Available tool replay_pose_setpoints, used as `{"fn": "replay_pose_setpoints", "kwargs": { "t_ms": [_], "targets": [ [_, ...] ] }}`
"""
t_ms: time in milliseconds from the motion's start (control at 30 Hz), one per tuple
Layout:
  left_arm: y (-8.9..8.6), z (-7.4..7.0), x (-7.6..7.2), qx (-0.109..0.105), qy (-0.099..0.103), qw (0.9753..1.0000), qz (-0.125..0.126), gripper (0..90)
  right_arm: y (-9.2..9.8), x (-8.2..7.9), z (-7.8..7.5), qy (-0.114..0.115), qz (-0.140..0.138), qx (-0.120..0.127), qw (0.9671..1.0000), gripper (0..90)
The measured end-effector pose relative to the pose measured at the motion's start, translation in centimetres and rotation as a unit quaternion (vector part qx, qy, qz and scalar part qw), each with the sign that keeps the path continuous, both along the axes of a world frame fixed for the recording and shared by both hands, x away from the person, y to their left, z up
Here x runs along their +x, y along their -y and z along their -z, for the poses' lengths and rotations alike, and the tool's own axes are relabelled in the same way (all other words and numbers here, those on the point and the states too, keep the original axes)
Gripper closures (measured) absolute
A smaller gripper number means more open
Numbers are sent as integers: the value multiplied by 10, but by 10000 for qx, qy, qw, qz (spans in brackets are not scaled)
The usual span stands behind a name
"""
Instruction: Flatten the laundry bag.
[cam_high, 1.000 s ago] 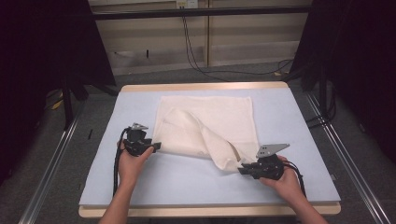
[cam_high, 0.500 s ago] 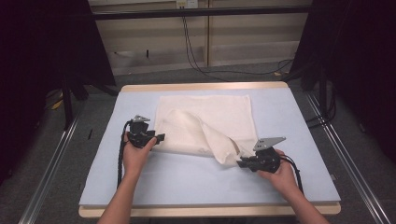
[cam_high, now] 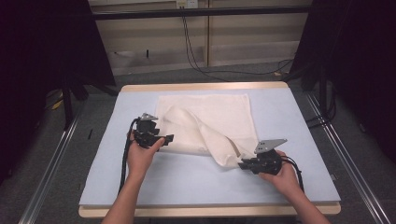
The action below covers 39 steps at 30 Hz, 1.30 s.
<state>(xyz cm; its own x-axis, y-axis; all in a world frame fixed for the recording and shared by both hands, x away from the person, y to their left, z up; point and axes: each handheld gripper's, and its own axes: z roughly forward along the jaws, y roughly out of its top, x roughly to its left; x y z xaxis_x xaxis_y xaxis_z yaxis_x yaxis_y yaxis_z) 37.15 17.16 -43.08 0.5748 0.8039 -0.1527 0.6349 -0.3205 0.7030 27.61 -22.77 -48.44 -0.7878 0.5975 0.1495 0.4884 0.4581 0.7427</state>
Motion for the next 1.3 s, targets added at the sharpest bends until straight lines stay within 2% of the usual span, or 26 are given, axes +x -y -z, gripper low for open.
{"fn": "replay_pose_setpoints", "kwargs": {
  "t_ms": [67, 100, 133, 200, 367, 433, 467, 500, 533, 567, 600, 700, 733, 833, 867, 1000, 1167, 1300],
  "targets": [
    [-2, -1, -1, -56, -20, 10000, -32, 291, 3, -4, 0, -21, -30, 30, 10000, 832],
    [-4, -1, -1, 28, -6, 10000, -32, 290, 5, -6, 0, -40, -36, 42, 10000, 832],
    [-5, -1, -1, -53, 11, 9999, -101, 291, 7, -8, 0, -51, -55, 55, 10000, 831],
    [-9, -1, 0, -47, 9, 9999, -158, 294, 12, -12, 1, -65, -26, 110, 9999, 831],
    [-19, -1, 6, -39, 139, 9996, -232, 325, 20, -16, 3, -113, 32, 246, 9996, 831],
    [-21, 3, 11, -288, 74, 9992, -257, 346, 21, -16, 3, -114, 34, 239, 9996, 831],
    [-22, 4, 14, -156, 101, 9996, -231, 360, 21, -16, 3, -112, 35, 251, 9996, 831],
    [-22, 6, 16, -207, 171, 9994, -202, 374, 21, -16, 3, -110, 32, 255, 9996, 831],
    [-20, 8, 19, -369, 214, 9988, -226, 401, 21, -16, 3, -118, 45, 261, 9996, 831],
    [-20, 9, 22, -280, 195, 9993, -132, 425, 21, -16, 3, -129, 45, 279, 9995, 831],
    [-18, 10, 26, -283, 211, 9993, -124, 439, 21, -16, 3, -121, 37, 268, 9996, 831],
    [-14, 12, 32, -387, 111, 9992, -65, 582, 21, -16, 3, -108, 37, 258, 9996, 831],
    [-13, 11, 32, -262, 120, 9995, 92, 657, 21, -16, 4, -112, 46, 260, 9996, 831],
    [-11, 6, 25, -247, 29, 9991, 346, 789, 21, -16, 4, -110, 53, 285, 9995, 831],
    [-10, 4, 21, -411, -41, 9986, 330, 806, 21, -16, 4, -135, 70, 302, 9994, 831],
    [-10, -1, 2, -326, -71, 9965, 768, 841, 21, -16, 4, -183, 146, 323, 9992, 832],
    [-23, 7, -20, -479, -117, 9952, 848, 850, 21, -16, 5, -211, 208, 355, 9989, 832],
    [-33, 14, -38, -396, -142, 9954, 855, 852, 22, -15, 5, -247, 268, 399, 9985, 832]
  ]
}}
